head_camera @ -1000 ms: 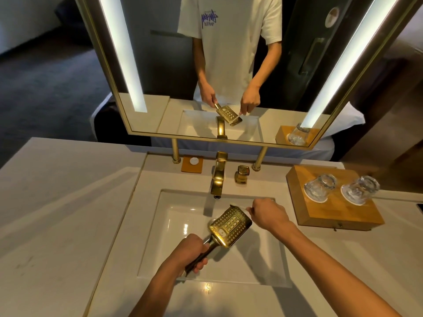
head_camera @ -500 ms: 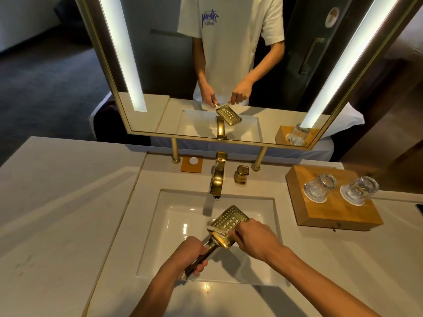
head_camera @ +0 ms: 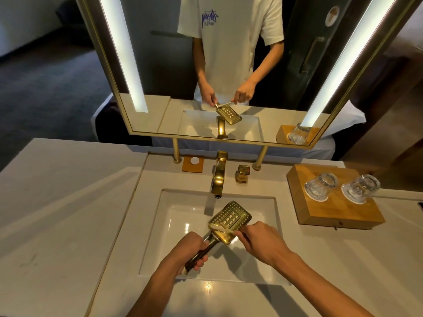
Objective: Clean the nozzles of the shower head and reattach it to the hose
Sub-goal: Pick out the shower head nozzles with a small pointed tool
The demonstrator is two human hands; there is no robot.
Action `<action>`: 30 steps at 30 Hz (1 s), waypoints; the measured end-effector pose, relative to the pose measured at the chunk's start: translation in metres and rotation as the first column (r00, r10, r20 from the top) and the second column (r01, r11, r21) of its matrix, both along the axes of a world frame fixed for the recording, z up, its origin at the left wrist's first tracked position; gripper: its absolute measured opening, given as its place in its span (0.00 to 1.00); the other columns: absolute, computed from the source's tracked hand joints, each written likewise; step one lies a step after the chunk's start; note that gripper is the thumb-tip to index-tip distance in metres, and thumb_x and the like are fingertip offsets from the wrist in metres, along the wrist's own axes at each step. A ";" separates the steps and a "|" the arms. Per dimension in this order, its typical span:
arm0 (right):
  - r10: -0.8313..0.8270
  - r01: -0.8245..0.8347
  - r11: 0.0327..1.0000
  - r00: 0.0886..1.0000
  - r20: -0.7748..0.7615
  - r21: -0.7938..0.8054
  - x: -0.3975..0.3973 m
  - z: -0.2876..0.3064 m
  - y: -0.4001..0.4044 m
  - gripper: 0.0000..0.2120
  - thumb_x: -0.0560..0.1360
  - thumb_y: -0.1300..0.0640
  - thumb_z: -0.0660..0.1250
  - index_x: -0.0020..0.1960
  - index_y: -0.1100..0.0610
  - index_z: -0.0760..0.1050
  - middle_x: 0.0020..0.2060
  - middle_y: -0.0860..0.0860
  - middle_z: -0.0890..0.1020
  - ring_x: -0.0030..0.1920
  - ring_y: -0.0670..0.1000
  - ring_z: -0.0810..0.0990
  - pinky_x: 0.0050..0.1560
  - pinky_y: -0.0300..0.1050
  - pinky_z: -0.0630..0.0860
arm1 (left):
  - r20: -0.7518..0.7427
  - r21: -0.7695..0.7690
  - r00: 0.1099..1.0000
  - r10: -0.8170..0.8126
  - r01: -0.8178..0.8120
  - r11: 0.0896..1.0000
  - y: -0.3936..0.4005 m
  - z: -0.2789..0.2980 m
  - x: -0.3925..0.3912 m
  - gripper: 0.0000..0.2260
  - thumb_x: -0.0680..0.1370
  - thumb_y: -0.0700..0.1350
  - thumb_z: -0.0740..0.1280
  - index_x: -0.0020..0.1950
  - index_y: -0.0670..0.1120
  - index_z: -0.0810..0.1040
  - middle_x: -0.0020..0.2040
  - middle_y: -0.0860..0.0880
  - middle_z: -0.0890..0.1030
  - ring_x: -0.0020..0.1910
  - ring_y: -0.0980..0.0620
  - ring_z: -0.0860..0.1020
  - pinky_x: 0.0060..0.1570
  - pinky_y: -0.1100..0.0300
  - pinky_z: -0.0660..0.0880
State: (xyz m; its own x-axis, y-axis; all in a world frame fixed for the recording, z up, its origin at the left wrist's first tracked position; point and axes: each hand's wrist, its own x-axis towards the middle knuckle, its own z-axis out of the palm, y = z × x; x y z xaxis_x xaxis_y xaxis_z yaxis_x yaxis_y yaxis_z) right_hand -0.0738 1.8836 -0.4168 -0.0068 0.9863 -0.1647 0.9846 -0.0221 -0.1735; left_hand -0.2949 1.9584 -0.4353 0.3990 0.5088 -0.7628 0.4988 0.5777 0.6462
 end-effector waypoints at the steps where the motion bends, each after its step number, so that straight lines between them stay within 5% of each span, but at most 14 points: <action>1: 0.028 -0.028 1.000 1.000 -0.009 -0.006 -0.003 -0.002 -0.003 0.23 0.81 0.38 0.50 0.47 0.50 0.78 0.38 0.50 0.81 0.36 0.52 0.79 0.34 0.43 0.69 | -0.002 -0.003 1.000 0.004 -0.004 1.000 0.000 -0.001 0.000 0.10 0.81 0.40 0.59 0.49 0.36 0.77 0.32 0.43 0.78 0.25 0.50 0.74 0.27 0.59 0.70; 13: -0.021 0.021 1.000 0.999 -0.033 0.016 -0.006 -0.002 -0.013 0.23 0.82 0.39 0.49 0.43 0.51 0.76 0.34 0.49 0.77 0.32 0.49 0.71 0.35 0.43 0.68 | 0.030 -0.003 0.999 0.016 -0.016 1.000 0.001 -0.002 0.000 0.10 0.81 0.40 0.59 0.50 0.36 0.77 0.32 0.43 0.78 0.26 0.50 0.74 0.27 0.59 0.70; 19: -0.094 0.096 0.994 0.995 -0.038 0.050 -0.005 0.000 -0.017 0.22 0.82 0.39 0.47 0.40 0.49 0.70 0.32 0.47 0.75 0.34 0.51 0.75 0.36 0.46 0.73 | 0.041 -0.003 0.999 0.015 -0.015 1.000 0.005 0.004 -0.003 0.10 0.82 0.40 0.59 0.51 0.35 0.76 0.34 0.43 0.77 0.26 0.50 0.73 0.27 0.59 0.69; 24: 0.016 -0.016 1.000 0.999 -0.029 0.021 0.001 -0.005 -0.023 0.22 0.82 0.38 0.47 0.40 0.48 0.72 0.31 0.46 0.72 0.31 0.49 0.71 0.32 0.43 0.63 | 0.030 -0.007 0.999 -0.010 0.010 1.000 0.003 0.000 -0.006 0.09 0.81 0.40 0.59 0.49 0.37 0.76 0.33 0.43 0.78 0.26 0.50 0.73 0.27 0.59 0.69; 30: -0.086 0.086 0.995 0.996 -0.003 0.049 -0.004 -0.004 -0.022 0.22 0.82 0.39 0.47 0.40 0.49 0.71 0.32 0.46 0.73 0.36 0.52 0.78 0.34 0.44 0.69 | 0.050 -0.021 0.999 0.001 0.000 1.000 0.003 0.000 -0.002 0.10 0.81 0.40 0.58 0.48 0.38 0.76 0.32 0.45 0.78 0.25 0.51 0.73 0.26 0.59 0.69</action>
